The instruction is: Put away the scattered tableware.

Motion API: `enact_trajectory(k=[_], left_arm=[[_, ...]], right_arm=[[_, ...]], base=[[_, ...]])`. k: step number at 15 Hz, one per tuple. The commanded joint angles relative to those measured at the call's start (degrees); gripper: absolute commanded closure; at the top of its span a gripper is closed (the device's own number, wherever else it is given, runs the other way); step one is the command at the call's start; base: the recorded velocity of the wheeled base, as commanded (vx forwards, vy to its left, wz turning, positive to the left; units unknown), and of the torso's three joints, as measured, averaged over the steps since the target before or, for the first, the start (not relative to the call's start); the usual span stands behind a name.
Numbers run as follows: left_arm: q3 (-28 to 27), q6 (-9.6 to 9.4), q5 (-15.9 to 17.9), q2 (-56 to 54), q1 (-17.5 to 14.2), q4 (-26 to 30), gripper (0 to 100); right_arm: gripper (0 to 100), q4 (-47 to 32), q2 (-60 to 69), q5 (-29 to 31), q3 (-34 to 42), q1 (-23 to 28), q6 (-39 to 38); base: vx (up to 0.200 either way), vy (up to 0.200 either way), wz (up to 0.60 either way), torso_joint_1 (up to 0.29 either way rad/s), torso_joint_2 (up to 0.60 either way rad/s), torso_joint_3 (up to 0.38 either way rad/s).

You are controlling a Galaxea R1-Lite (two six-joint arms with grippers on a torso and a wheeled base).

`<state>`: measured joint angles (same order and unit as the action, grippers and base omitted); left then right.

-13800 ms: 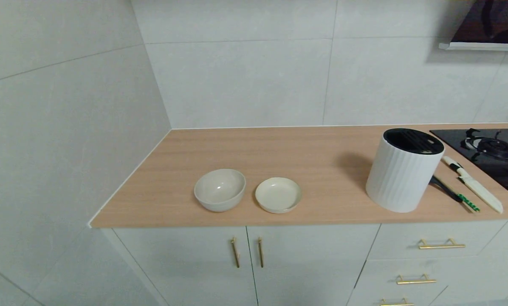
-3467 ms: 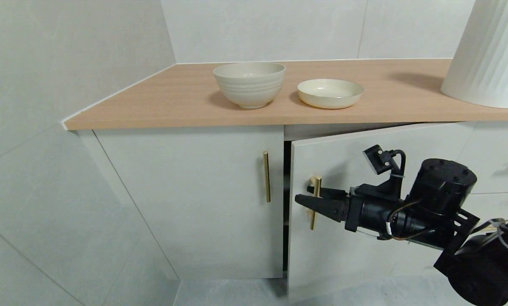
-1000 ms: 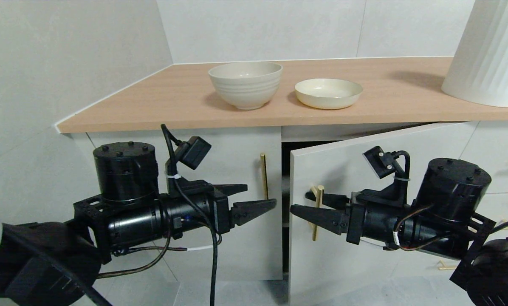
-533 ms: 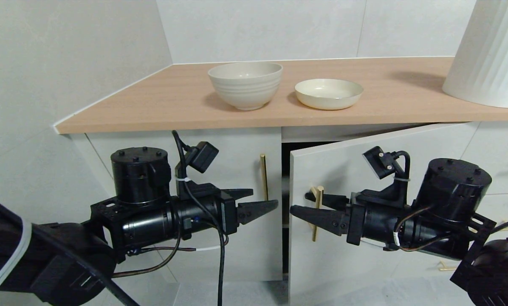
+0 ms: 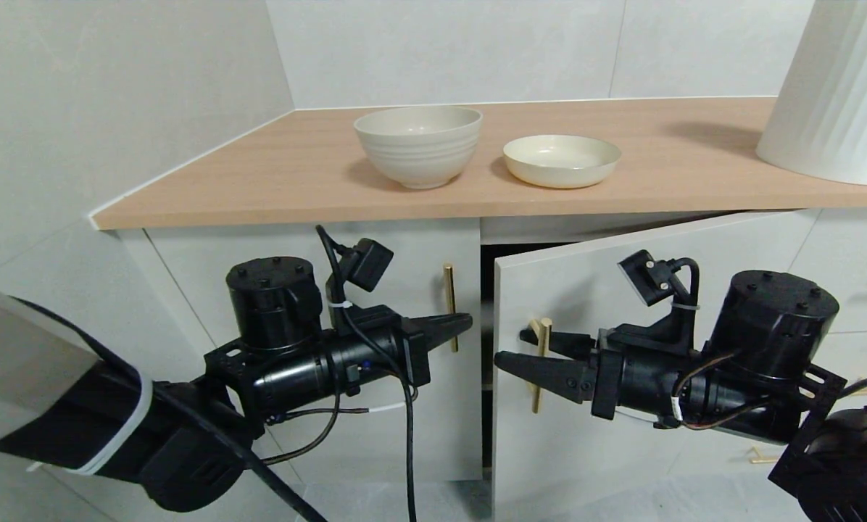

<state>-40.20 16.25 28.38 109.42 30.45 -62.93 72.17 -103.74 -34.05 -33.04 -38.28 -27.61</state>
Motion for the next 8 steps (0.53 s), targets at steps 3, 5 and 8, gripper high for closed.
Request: enact_trajectory(k=[3, 5, 8], left_arm=[[-0.93, 0.01, -0.61, 5.45, 1.1, -3.69, 100], [-2.42, -0.08, -2.89, 7.56, 1.36, -5.36, 100], [-2.95, 0.01, -2.89, 9.84, 2.77, -9.85, 100]], right_arm=[[0, -0.01, -0.06, 0.03, -0.01, -0.13, 0.01], [0, 0.08, -0.06, 0.03, -0.01, -0.39, -0.6], [0, 0.17, 0.03, -0.05, 0.34, -0.48, -1.13]], base=[[0.0, 0.0, 0.0, 0.0, 0.0, 0.0], [0.0, 0.0, 0.0, 0.0, 0.0, 0.0], [0.0, 0.0, 0.0, 0.0, 0.0, 0.0]])
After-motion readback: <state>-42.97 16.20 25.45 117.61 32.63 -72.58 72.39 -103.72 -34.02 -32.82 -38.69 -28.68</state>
